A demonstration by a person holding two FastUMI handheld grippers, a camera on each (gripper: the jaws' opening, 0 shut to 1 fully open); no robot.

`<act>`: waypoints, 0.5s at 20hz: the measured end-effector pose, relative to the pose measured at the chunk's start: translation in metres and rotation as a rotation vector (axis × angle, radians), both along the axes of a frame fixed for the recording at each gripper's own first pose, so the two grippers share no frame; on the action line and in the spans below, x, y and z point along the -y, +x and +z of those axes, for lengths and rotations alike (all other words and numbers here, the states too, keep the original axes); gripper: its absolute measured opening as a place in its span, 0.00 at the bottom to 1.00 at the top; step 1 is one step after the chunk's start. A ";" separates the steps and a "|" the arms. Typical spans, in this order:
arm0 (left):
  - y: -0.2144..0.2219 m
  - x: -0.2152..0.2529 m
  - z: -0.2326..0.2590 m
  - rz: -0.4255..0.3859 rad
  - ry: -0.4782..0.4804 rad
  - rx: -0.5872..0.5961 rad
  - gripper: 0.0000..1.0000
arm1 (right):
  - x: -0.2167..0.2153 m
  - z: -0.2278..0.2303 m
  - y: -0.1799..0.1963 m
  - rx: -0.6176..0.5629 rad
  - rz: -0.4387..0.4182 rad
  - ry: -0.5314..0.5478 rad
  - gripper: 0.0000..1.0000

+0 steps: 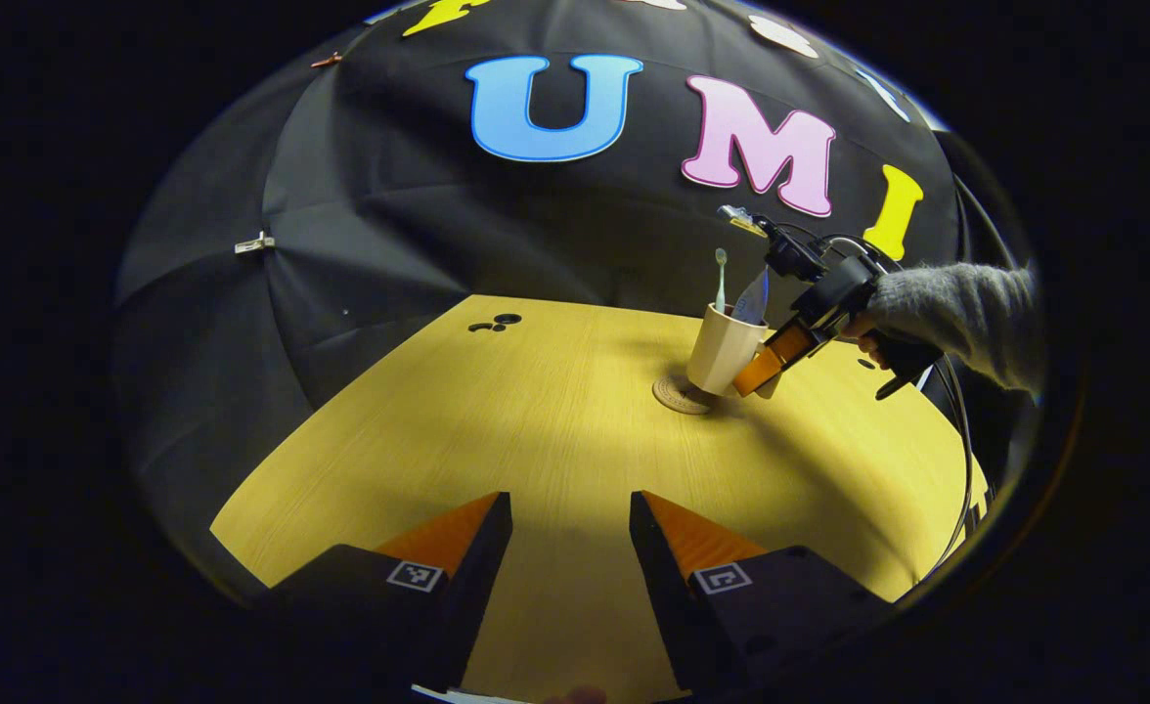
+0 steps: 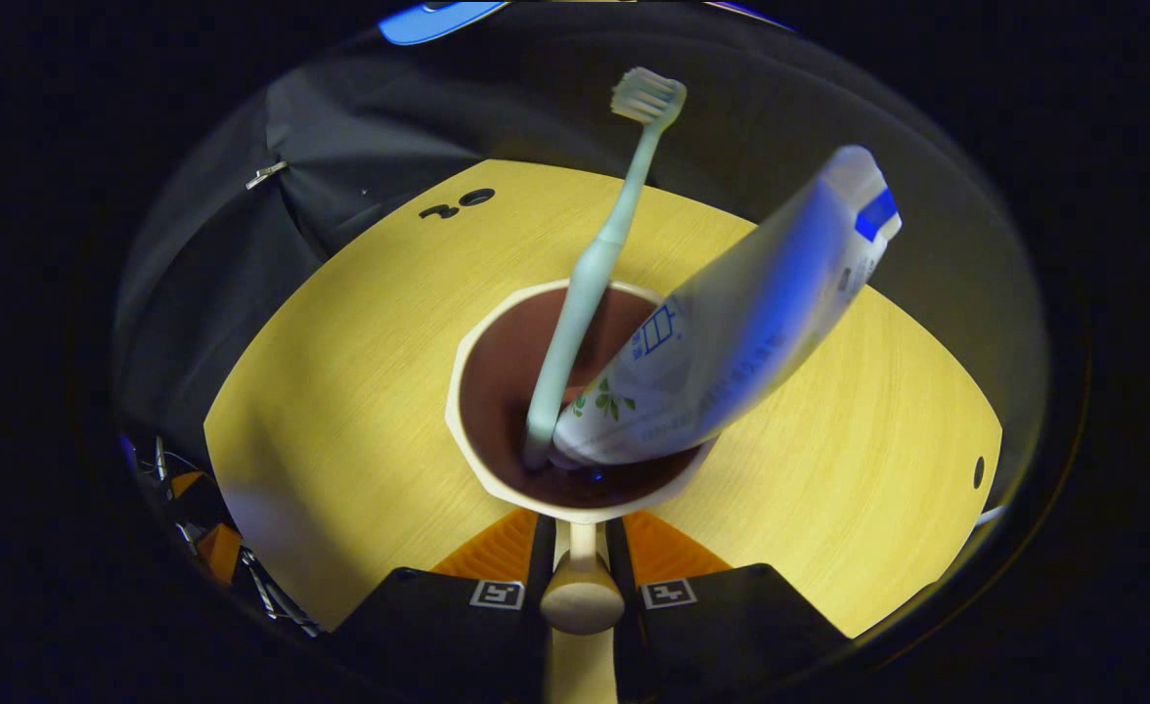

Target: Put the toothbrush and toothpaste on the desktop into the cup, then pick up the cup and place it on the coaster on the desktop.

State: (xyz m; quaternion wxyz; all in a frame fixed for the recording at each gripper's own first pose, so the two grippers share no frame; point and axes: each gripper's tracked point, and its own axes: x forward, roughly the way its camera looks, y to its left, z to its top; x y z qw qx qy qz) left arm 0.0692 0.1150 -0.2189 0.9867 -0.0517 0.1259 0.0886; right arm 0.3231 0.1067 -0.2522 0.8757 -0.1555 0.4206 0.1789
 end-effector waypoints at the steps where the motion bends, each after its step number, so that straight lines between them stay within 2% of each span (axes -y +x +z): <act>1: -0.002 -0.003 -0.001 0.005 -0.007 0.000 0.78 | -0.006 -0.001 0.002 -0.002 0.007 -0.005 0.28; 7: -0.004 -0.019 -0.008 0.031 -0.046 -0.005 0.78 | -0.020 -0.018 0.007 -0.020 0.016 -0.051 0.28; 8: -0.004 -0.021 -0.007 0.035 -0.054 -0.005 0.83 | -0.021 -0.019 0.010 -0.023 0.010 -0.054 0.28; 9: -0.005 -0.023 -0.008 0.039 -0.057 -0.003 0.80 | -0.022 -0.020 0.011 -0.026 0.004 -0.055 0.28; 10: -0.004 -0.025 -0.008 0.039 -0.057 -0.003 0.81 | -0.022 -0.021 0.013 -0.029 -0.001 -0.057 0.28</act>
